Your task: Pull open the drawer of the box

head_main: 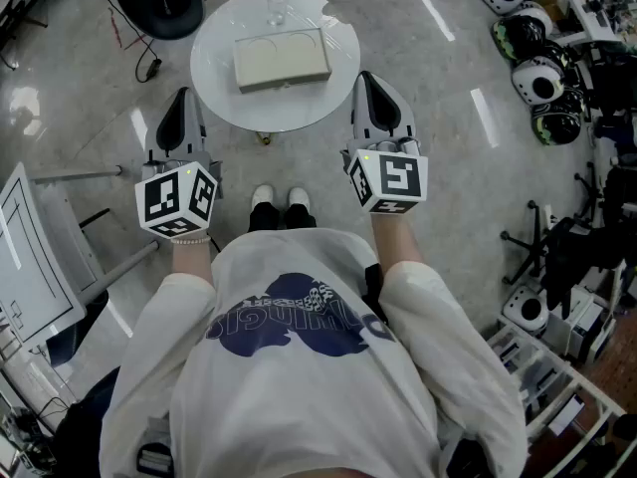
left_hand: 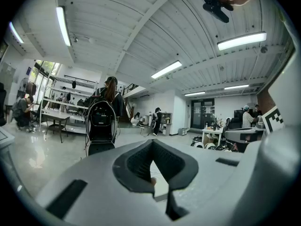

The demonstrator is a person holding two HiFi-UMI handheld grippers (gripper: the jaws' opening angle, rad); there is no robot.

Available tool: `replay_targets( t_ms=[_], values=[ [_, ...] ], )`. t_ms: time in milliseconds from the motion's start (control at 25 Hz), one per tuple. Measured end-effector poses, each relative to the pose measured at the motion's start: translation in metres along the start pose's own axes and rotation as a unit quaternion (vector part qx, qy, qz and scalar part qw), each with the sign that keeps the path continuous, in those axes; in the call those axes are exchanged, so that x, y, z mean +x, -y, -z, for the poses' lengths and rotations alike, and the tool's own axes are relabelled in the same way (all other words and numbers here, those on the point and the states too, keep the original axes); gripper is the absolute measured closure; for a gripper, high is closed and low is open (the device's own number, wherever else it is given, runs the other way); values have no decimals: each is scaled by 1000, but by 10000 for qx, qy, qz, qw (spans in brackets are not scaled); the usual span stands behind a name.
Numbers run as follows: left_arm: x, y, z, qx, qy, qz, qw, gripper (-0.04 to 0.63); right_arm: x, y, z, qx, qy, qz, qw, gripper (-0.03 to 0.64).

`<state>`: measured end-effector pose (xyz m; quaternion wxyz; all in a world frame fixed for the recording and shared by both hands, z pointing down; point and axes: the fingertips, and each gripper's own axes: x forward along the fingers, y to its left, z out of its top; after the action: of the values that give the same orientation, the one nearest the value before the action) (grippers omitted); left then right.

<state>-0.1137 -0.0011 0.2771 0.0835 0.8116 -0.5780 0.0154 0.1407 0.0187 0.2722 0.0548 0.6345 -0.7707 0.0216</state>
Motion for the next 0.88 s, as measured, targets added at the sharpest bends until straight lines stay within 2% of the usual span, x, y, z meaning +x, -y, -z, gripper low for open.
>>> replay_targets(
  t_ms=[680, 760, 880],
  values=[
    [4, 0, 0, 22, -6, -90, 10000, 588, 6, -1, 5, -130, -102, -125, 9998, 621],
    [3, -2, 3, -49, -53, -134, 9999, 588, 6, 0, 7, 65, -103, -198, 9997, 620],
    [-1, -9, 6, -294, -129, -260, 9991, 588, 4, 12, 7, 761, -2, -284, 9967, 620]
  ],
)
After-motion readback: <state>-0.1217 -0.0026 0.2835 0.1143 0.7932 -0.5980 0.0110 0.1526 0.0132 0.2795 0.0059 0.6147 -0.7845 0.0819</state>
